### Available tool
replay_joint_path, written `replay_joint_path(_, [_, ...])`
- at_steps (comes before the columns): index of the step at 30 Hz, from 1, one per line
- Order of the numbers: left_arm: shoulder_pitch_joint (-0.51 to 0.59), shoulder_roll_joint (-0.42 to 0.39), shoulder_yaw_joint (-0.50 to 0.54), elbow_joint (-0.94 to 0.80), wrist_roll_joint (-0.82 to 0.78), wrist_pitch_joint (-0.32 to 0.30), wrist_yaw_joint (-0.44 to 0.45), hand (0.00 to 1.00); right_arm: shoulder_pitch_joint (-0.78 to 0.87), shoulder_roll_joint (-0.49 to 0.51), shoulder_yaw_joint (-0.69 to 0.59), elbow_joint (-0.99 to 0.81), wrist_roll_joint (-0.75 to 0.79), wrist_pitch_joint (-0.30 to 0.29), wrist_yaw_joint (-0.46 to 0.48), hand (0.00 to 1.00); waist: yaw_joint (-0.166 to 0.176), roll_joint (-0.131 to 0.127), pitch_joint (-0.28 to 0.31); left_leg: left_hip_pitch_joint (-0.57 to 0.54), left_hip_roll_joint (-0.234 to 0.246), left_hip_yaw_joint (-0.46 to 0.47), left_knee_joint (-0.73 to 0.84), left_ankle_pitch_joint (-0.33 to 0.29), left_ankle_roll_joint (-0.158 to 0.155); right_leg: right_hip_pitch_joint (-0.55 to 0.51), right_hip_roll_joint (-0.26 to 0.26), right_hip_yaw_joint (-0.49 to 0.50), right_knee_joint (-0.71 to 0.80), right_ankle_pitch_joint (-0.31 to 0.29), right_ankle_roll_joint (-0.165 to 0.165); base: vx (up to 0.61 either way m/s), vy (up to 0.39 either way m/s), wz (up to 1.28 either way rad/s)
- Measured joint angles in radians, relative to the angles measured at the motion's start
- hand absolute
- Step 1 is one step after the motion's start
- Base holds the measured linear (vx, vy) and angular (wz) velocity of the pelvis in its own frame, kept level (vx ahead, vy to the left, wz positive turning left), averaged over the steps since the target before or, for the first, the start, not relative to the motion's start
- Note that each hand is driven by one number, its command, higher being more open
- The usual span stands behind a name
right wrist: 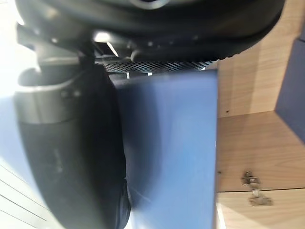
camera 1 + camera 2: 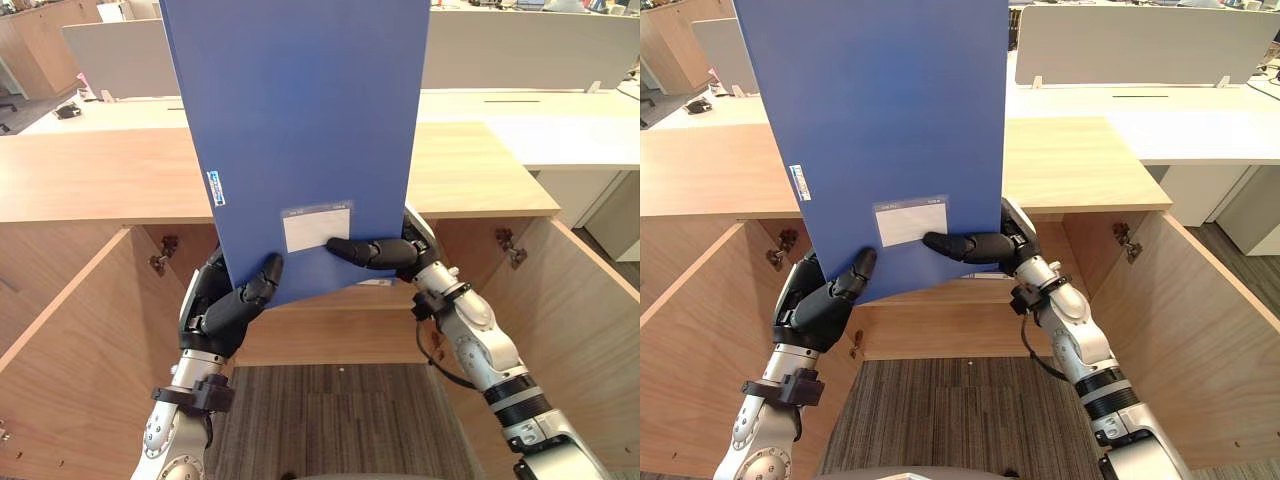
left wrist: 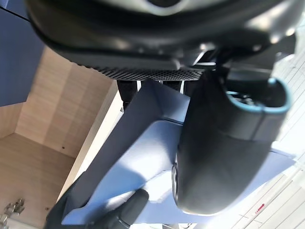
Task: Walk over to the cabinet, pick up the folder, carry it to the office cabinet, place the folder inside the office cabinet, then close the office cabinet door
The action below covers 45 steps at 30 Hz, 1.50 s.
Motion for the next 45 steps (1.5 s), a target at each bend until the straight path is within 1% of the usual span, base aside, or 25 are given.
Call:
replay_joint_path(3, [-0.015,-0.039,0.062,0.000,0.090,-0.012,-0.028,1.00,0.035,0.065,-0.058,-0.077,-0.030,0.010,-0.032,0.00,0.008,-0.009,0.005,0.000,0.001,-0.001,0.000,0.000,0.000,0.001,0.001,-0.001,0.000,0.000,0.000,0.00,0.000,0.00])
replay_joint_path(7, [-0.015,-0.107,0.174,0.030,0.180,-0.039,-0.004,1.00,0.059,0.165,-0.178,-0.158,-0.029,0.008,-0.091,0.00,0.013,-0.018,0.010,0.000,-0.001,-0.001,0.000,-0.001,-0.001,0.002,-0.001,-0.002,-0.001,0.000,0.000,0.00,0.000,0.00])
replay_joint_path(8, [-0.017,-0.138,0.250,0.067,0.208,-0.047,0.035,1.00,0.073,0.197,-0.228,-0.201,-0.029,0.001,-0.113,0.00,0.013,-0.018,0.010,0.000,-0.001,-0.003,0.000,-0.001,-0.001,0.007,-0.001,-0.004,-0.003,0.000,0.000,0.00,0.000,0.03])
replay_joint_path(9, [-0.018,-0.149,0.283,0.086,0.218,-0.048,0.053,1.00,0.081,0.206,-0.244,-0.218,-0.028,-0.008,-0.119,0.00,0.013,-0.018,0.010,0.000,-0.001,-0.005,0.000,-0.001,-0.001,0.009,-0.001,-0.005,-0.004,0.000,0.000,0.00,0.000,0.04])
replay_joint_path(10, [-0.020,-0.170,0.350,0.127,0.226,-0.051,0.091,1.00,0.094,0.218,-0.274,-0.249,-0.028,-0.022,-0.128,0.00,0.012,-0.018,0.010,0.000,0.000,-0.006,0.000,-0.001,-0.001,0.009,-0.001,-0.007,-0.005,0.000,0.000,0.00,0.000,0.00])
replay_joint_path(11, [-0.020,-0.179,0.378,0.149,0.230,-0.052,0.109,1.00,0.098,0.220,-0.285,-0.262,-0.028,-0.030,-0.133,0.00,0.012,-0.018,0.010,0.000,0.000,-0.007,0.000,-0.001,-0.001,0.010,0.000,-0.007,-0.005,0.000,0.000,0.00,0.000,0.04])
replay_joint_path(12, [-0.018,-0.195,0.434,0.194,0.246,-0.053,0.153,1.00,0.108,0.225,-0.309,-0.288,-0.029,-0.044,-0.138,0.00,0.012,-0.019,0.011,0.000,0.001,-0.009,0.000,-0.001,-0.001,0.011,0.000,-0.010,-0.006,0.000,0.000,0.00,0.000,0.04])
replay_joint_path(15, [0.001,-0.202,0.489,0.274,0.291,-0.060,0.204,1.00,0.114,0.228,-0.325,-0.314,-0.043,-0.057,-0.153,0.00,0.013,-0.019,0.011,0.000,0.001,-0.012,-0.001,-0.003,-0.004,0.011,0.000,-0.014,-0.008,-0.001,0.000,0.00,0.000,0.03])
replay_joint_path(17, [0.005,-0.202,0.498,0.321,0.314,-0.061,0.220,1.00,0.116,0.229,-0.324,-0.315,-0.057,-0.059,-0.154,0.00,0.015,-0.020,0.011,0.000,0.001,-0.012,-0.001,-0.003,-0.005,0.011,-0.001,-0.014,-0.008,-0.002,-0.001,0.00,0.000,0.00])
replay_joint_path(20, [0.007,-0.203,0.499,0.443,0.369,-0.062,0.231,1.00,0.132,0.227,-0.294,-0.318,-0.108,-0.059,-0.155,0.00,0.017,-0.022,0.013,-0.001,0.001,-0.014,-0.001,-0.004,-0.006,0.010,-0.001,-0.017,-0.008,-0.005,0.000,0.00,0.000,0.00])
replay_joint_path(23, [0.008,-0.196,0.496,0.640,0.420,-0.060,0.226,1.00,0.168,0.217,-0.232,-0.320,-0.172,-0.058,-0.156,0.00,0.014,-0.028,0.014,-0.010,0.001,-0.018,-0.001,-0.005,-0.007,0.004,-0.001,-0.022,-0.010,-0.007,0.000,0.00,-0.002,0.03])
replay_joint_path(25, [-0.001,-0.194,0.494,0.840,0.463,-0.035,0.224,1.00,0.194,0.175,-0.144,-0.312,-0.234,-0.058,-0.155,0.00,0.013,-0.034,0.015,-0.020,0.002,-0.018,0.000,-0.005,-0.006,-0.003,-0.001,-0.022,-0.014,-0.005,0.001,0.00,0.000,0.00])
replay_joint_path(26, [-0.004,-0.189,0.489,0.891,0.473,-0.031,0.224,1.00,0.194,0.160,-0.115,-0.304,-0.247,-0.058,-0.155,0.00,0.012,-0.037,0.017,-0.021,0.005,-0.018,0.000,-0.005,-0.006,-0.004,0.000,-0.022,-0.016,-0.005,0.001,0.03,-0.022,0.01])
replay_joint_path(27, [-0.013,-0.175,0.477,0.991,0.498,-0.018,0.223,1.00,0.194,0.130,-0.059,-0.282,-0.280,-0.058,-0.153,0.00,0.012,-0.046,0.023,-0.024,0.008,-0.019,0.000,-0.005,-0.007,-0.004,0.001,-0.022,-0.018,-0.005,0.001,0.00,0.000,0.00])
replay_joint_path(30, [-0.017,-0.157,0.455,1.149,0.545,0.014,0.219,1.00,0.193,0.081,0.077,-0.193,-0.384,-0.054,-0.144,0.00,0.023,-0.070,0.037,-0.035,0.009,-0.022,0.005,-0.005,-0.007,-0.010,0.003,-0.022,-0.022,-0.004,0.000,0.01,-0.010,0.02])
replay_joint_path(31, [-0.017,-0.157,0.453,1.170,0.555,0.015,0.218,1.00,0.193,0.074,0.100,-0.173,-0.407,-0.050,-0.141,0.00,0.025,-0.068,0.043,-0.039,0.009,-0.022,0.006,-0.005,-0.007,-0.011,0.003,-0.023,-0.021,-0.004,0.000,0.02,-0.011,0.04])
replay_joint_path(34, [-0.045,-0.154,0.449,1.239,0.573,0.017,0.212,1.00,0.174,0.050,0.182,-0.079,-0.501,-0.040,-0.133,0.00,0.051,-0.073,0.089,-0.082,0.012,-0.029,0.033,-0.011,-0.010,-0.047,0.002,-0.028,-0.002,-0.004,-0.001,-0.05,-0.006,0.08])
replay_joint_path(36, [-0.099,-0.149,0.446,1.259,0.577,0.017,0.213,1.00,0.093,0.039,0.215,-0.007,-0.559,-0.033,-0.135,0.00,0.056,-0.059,0.177,-0.188,0.021,-0.042,0.169,-0.065,-0.012,-0.110,-0.004,-0.033,0.053,-0.008,-0.007,-0.13,0.010,0.14])
replay_joint_path(37, [-0.116,-0.146,0.443,1.262,0.577,0.016,0.213,1.00,0.067,0.036,0.216,0.009,-0.570,-0.031,-0.137,0.00,0.056,-0.056,0.201,-0.224,0.027,-0.048,0.217,-0.082,-0.012,-0.129,-0.003,-0.037,0.072,-0.011,-0.010,-0.14,0.004,0.14])
replay_joint_path(38, [-0.143,-0.138,0.427,1.274,0.577,0.013,0.213,1.00,0.031,0.032,0.217,0.031,-0.584,-0.027,-0.142,0.00,0.056,-0.038,0.234,-0.276,0.037,-0.055,0.283,-0.103,-0.011,-0.164,0.000,-0.045,0.103,-0.016,-0.014,-0.20,0.012,0.19])
replay_joint_path(39, [-0.186,-0.128,0.403,1.287,0.577,0.013,0.213,1.00,-0.027,0.027,0.215,0.064,-0.595,-0.025,-0.159,0.00,0.055,-0.004,0.285,-0.364,0.051,-0.075,0.377,-0.129,-0.006,-0.228,0.003,-0.058,0.165,-0.034,-0.014,-0.20,0.014,0.20])
replay_joint_path(41, [-0.221,-0.121,0.385,1.289,0.574,0.007,0.215,1.00,-0.080,0.026,0.215,0.102,-0.595,-0.024,-0.182,0.00,0.055,0.016,0.326,-0.435,0.062,-0.086,0.442,-0.140,-0.002,-0.304,0.000,-0.061,0.247,-0.061,-0.015,-0.22,0.024,0.16])
replay_joint_path(42, [-0.240,-0.115,0.368,1.283,0.573,0.003,0.219,1.00,-0.115,0.026,0.214,0.121,-0.595,-0.017,-0.198,0.00,0.059,0.023,0.348,-0.491,0.064,-0.094,0.483,-0.156,-0.008,-0.368,-0.006,-0.063,0.313,-0.087,-0.016,-0.23,0.036,0.15])
replay_joint_path(43, [-0.261,-0.112,0.351,1.272,0.570,-0.002,0.221,1.00,-0.158,0.027,0.205,0.140,-0.595,-0.011,-0.209,0.00,0.060,0.024,0.387,-0.544,0.064,-0.099,0.532,-0.167,-0.006,-0.434,-0.018,-0.063,0.398,-0.121,-0.017,-0.18,0.028,0.16])
replay_joint_path(45, [-0.277,-0.111,0.326,1.266,0.557,-0.003,0.222,1.00,-0.183,0.024,0.197,0.146,-0.594,-0.005,-0.223,0.00,0.061,0.028,0.408,-0.592,0.064,-0.105,0.576,-0.179,-0.005,-0.488,-0.028,-0.064,0.463,-0.148,-0.019,-0.12,0.020,0.14])
